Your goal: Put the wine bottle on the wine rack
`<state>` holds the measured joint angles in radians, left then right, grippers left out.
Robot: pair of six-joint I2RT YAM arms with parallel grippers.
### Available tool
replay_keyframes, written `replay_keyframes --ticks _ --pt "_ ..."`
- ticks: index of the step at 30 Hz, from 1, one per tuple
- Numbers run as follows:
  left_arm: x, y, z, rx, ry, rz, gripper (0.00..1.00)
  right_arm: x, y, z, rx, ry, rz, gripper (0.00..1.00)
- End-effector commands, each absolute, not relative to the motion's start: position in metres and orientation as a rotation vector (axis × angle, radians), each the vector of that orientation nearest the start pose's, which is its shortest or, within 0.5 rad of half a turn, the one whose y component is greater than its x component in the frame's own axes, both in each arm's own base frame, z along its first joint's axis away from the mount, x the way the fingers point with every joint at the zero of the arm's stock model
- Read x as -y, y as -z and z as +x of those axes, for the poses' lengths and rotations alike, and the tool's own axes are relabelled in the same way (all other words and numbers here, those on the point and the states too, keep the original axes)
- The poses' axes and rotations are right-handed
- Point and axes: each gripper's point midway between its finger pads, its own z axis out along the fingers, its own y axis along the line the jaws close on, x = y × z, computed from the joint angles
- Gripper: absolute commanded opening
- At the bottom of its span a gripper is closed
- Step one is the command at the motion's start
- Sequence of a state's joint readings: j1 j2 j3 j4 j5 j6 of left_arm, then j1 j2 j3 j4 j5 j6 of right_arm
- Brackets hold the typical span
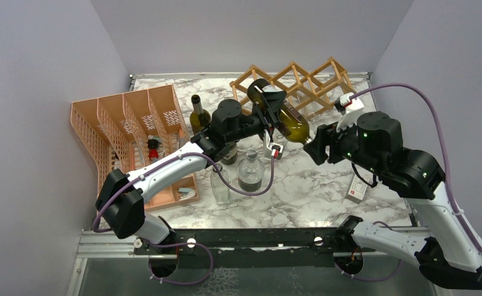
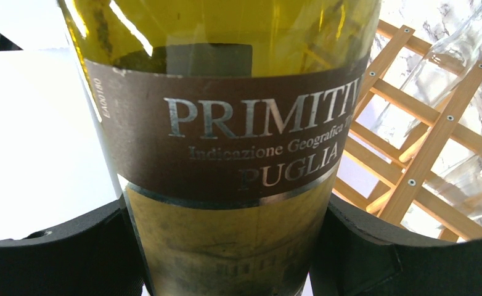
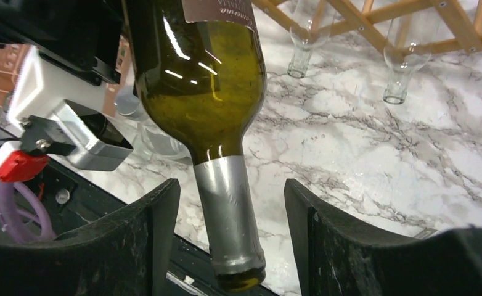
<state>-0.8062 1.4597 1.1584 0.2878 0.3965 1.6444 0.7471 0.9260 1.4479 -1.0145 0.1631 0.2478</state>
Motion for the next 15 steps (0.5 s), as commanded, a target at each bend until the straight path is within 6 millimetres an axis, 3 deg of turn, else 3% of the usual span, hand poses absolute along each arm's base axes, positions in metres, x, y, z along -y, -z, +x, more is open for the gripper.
replay_keyframes --ticks 1,10,15 --pt "0.373 -0.415 0.305 -0.091 -0.427 1.463 0.0 -0.164 -0.327 0.191 -2.098 -0.471 -0.453 0.64" --pt "0.375 -0.42 0.299 -0.065 -0.436 1.471 0.0 -0.191 -0.307 0.206 -2.133 -0.509 -0.501 0.57" --pt "0.375 -0.424 0.299 -0.086 -0.409 1.462 0.0 -0.195 -0.298 0.21 -2.14 -0.509 -0.498 0.43"
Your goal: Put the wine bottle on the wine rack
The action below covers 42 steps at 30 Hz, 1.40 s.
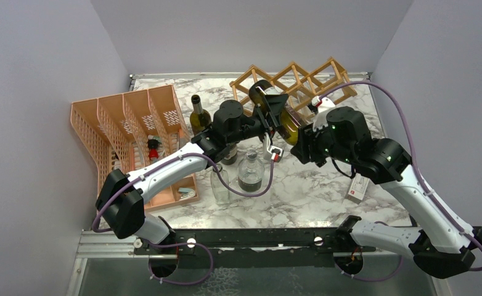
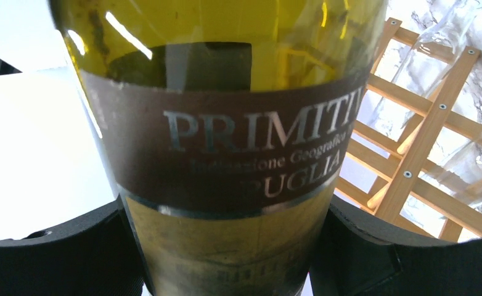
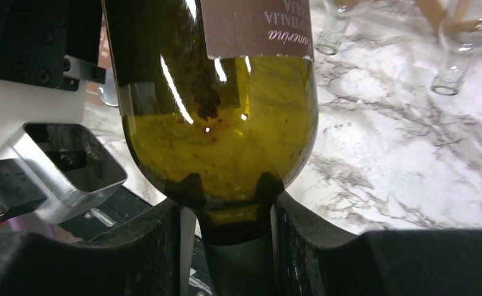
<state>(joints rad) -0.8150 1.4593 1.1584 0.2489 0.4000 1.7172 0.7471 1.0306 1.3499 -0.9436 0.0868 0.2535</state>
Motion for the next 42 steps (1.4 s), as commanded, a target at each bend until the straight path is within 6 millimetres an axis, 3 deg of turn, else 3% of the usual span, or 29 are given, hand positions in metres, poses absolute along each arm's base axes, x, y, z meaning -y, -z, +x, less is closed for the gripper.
replay_keyframes --ticks 1,5,7,8,10,11,12,17,22,26,31,34,38,42 --pt "0.376 -0.425 0.298 -0.091 -0.397 1.459 0.0 -0.195 -0.297 0.21 -2.139 -0.508 -0.494 0.37" --pt "0.374 -0.429 0.296 -0.113 -0.37 1.449 0.0 -0.19 -0.298 0.214 -2.129 -0.477 -0.463 0.03" --pt "0.373 -0.427 0.297 -0.134 -0.356 1.446 0.02 -0.184 -0.304 0.218 -2.102 -0.45 -0.423 0.01" --pt "0.373 -0.427 0.297 -0.144 -0.349 1.444 0.18 -0.182 -0.311 0.221 -2.074 -0.443 -0.4 0.01" --pt "0.372 -0.425 0.298 -0.173 -0.328 1.441 0.76 -0.176 -0.325 0.226 -2.018 -0.431 -0.35 0.01" --pt "0.371 -0.425 0.299 -0.189 -0.317 1.438 0.92 -0.173 -0.333 0.228 -1.988 -0.427 -0.329 0.01" --pt "0.372 -0.422 0.299 -0.199 -0.309 1.44 0.98 -0.17 -0.341 0.231 -1.961 -0.419 -0.302 0.01" --pt "0.371 -0.41 0.303 -0.229 -0.309 1.458 0.99 -0.152 -0.371 0.242 -1.86 -0.374 -0.153 0.01" --pt "0.368 -0.416 0.301 -0.289 -0.247 1.423 0.99 -0.137 -0.372 0.247 -1.863 -0.31 -0.049 0.01" --pt "0.361 -0.444 0.296 -0.39 -0.114 1.305 0.99 -0.131 -0.349 0.249 -1.925 -0.248 -0.005 0.01" --pt "0.347 -0.492 0.285 -0.548 0.141 1.078 0.99 -0.129 -0.305 0.249 -2.004 -0.191 0.012 0.01" --pt "0.332 -0.511 0.288 -0.682 0.269 0.901 0.99 -0.132 -0.28 0.252 -2.04 -0.166 -0.008 0.01" --pt "0.309 -0.519 0.3 -0.836 0.331 0.705 0.99 -0.141 -0.262 0.26 -2.078 -0.151 -0.044 0.01" --pt "0.287 -0.511 0.312 -1.017 0.405 0.502 0.99 -0.148 -0.251 0.27 -2.1 -0.184 -0.081 0.01"
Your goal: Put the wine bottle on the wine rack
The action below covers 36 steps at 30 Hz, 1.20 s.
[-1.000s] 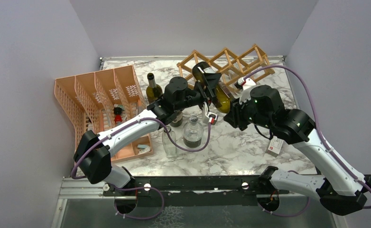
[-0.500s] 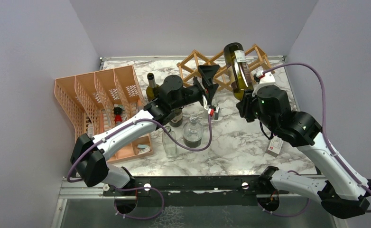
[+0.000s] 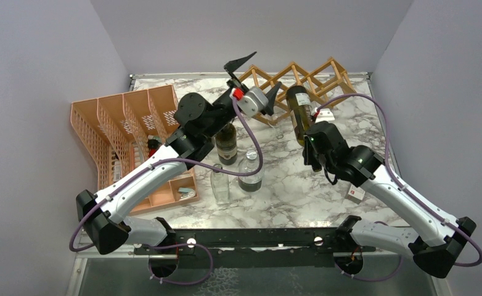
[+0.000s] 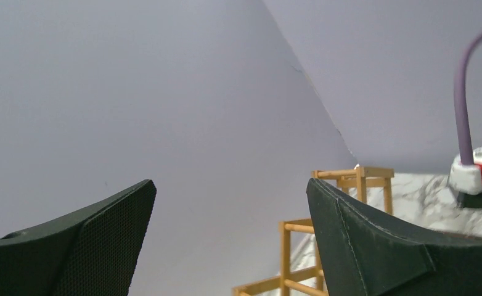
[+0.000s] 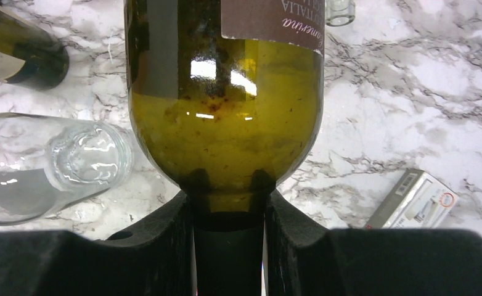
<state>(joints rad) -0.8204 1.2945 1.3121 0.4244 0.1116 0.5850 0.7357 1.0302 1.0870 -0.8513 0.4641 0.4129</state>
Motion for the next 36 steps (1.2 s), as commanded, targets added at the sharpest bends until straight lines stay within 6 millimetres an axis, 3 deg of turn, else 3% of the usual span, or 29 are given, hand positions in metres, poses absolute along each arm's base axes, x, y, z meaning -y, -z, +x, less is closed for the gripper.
replay_keyframes --ticks 1,6,13,21,36 --pt "0.282 -0.506 0.315 -1.067 0.418 0.451 0.99 -0.147 -0.246 0.273 -2.113 -0.188 -0.092 0.01" --pt "0.268 -0.467 0.32 -1.272 0.449 0.347 0.99 -0.133 -0.221 0.283 -2.166 -0.184 -0.092 0.01" --pt "0.258 -0.445 0.307 -1.346 0.503 0.305 0.99 -0.124 -0.207 0.28 -2.17 -0.145 -0.131 0.01" --pt "0.254 -0.44 0.299 -1.374 0.527 0.307 0.99 -0.129 -0.19 0.292 -2.202 -0.134 -0.137 0.01" --pt "0.254 -0.441 0.293 -1.376 0.555 0.322 0.99 -0.124 -0.186 0.315 -2.191 -0.086 -0.105 0.01"
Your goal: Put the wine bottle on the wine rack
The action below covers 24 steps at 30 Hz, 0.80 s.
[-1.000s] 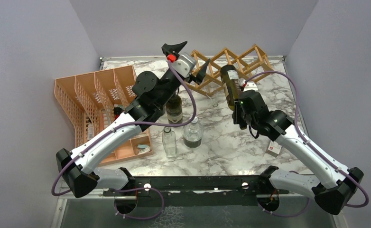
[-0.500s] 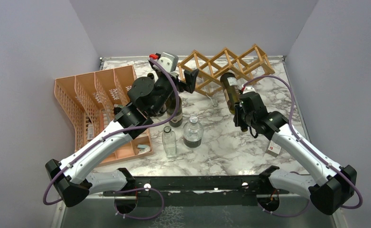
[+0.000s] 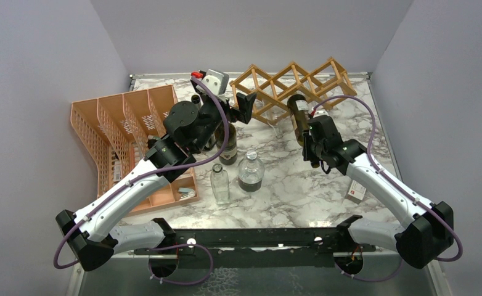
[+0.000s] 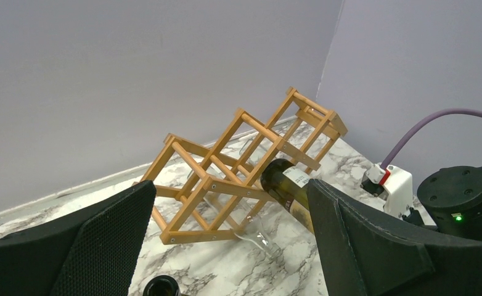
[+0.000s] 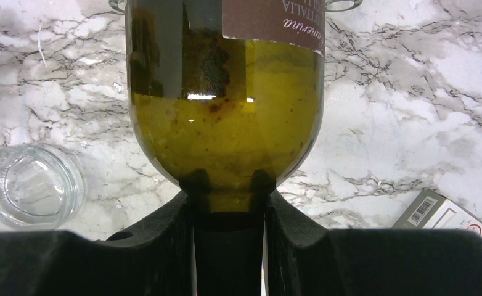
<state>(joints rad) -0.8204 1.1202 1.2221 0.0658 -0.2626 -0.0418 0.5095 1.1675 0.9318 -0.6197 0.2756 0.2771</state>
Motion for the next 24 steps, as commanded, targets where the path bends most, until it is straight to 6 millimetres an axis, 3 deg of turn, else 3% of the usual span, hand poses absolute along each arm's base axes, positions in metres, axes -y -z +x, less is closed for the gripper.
replay_keyframes --ticks 1,14,24 --pt "0.254 -0.441 0.293 -1.377 0.556 0.323 0.99 -0.125 -0.188 0.317 -2.182 -0.093 -0.11 0.01" --pt "0.257 -0.438 0.278 -1.402 0.59 0.403 0.99 -0.138 -0.187 0.362 -2.118 -0.102 -0.119 0.01" --pt "0.244 -0.435 0.268 -1.422 0.582 0.4 0.99 -0.144 -0.189 0.401 -2.1 -0.142 -0.212 0.01"
